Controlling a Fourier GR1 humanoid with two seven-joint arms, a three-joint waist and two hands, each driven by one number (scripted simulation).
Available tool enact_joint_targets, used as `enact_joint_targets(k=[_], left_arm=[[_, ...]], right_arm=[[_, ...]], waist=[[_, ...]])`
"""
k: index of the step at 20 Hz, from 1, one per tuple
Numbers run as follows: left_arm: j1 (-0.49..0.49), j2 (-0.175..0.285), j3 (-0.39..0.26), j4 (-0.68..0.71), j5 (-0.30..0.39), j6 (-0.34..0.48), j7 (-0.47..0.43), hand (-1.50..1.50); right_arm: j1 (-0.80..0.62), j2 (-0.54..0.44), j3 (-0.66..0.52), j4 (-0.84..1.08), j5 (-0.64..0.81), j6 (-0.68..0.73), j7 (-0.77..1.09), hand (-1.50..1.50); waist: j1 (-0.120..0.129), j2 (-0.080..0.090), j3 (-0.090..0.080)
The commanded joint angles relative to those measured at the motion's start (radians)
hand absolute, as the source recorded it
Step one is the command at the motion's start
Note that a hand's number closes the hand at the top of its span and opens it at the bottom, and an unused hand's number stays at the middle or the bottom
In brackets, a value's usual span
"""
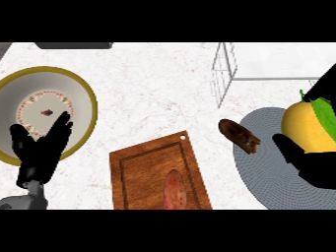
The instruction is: Pick the lemon from the placemat and place it in the tiered shelf
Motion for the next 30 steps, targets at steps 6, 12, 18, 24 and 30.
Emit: enact_joint_targets(k=[6, 12, 18, 24, 30], left_arm=[[0.0, -0.033, -0.011, 0.093, -0.023, 0.006, -0.01, 0.0], [0.042, -0.024, -0.028, 0.037, -0.021, -0.024, -0.005, 0.0], [-0.015, -0.016, 0.002, 0.045, -0.008, -0.014, 0.035, 0.0], [-0.012, -0.053, -0.026, 0.053, -0.033, 0.003, 0.024, 0.0], [-0.021, -0.037, -0.008, 0.091, -0.034, -0.018, -0.001, 0.0]], right_arm=[[-0.294, -0.125, -0.195, 0.232, -0.146, 0.069, 0.103, 1.5], [-0.495, -0.203, -0.23, 0.551, -0.1, 0.04, -0.005, 1.5], [-0.587, -0.269, -0.239, 0.813, -0.081, 0.086, -0.191, 1.5], [-0.601, -0.255, -0.192, 0.966, -0.02, 0.079, -0.346, 1.5], [-0.619, -0.26, -0.153, 1.143, 0.078, 0.025, -0.521, 1.5]], waist=[[0.003, 0.01, -0.008], [0.029, 0.016, -0.008], [0.024, 0.017, -0.007], [0.027, 0.02, -0.007], [0.03, 0.022, -0.007]])
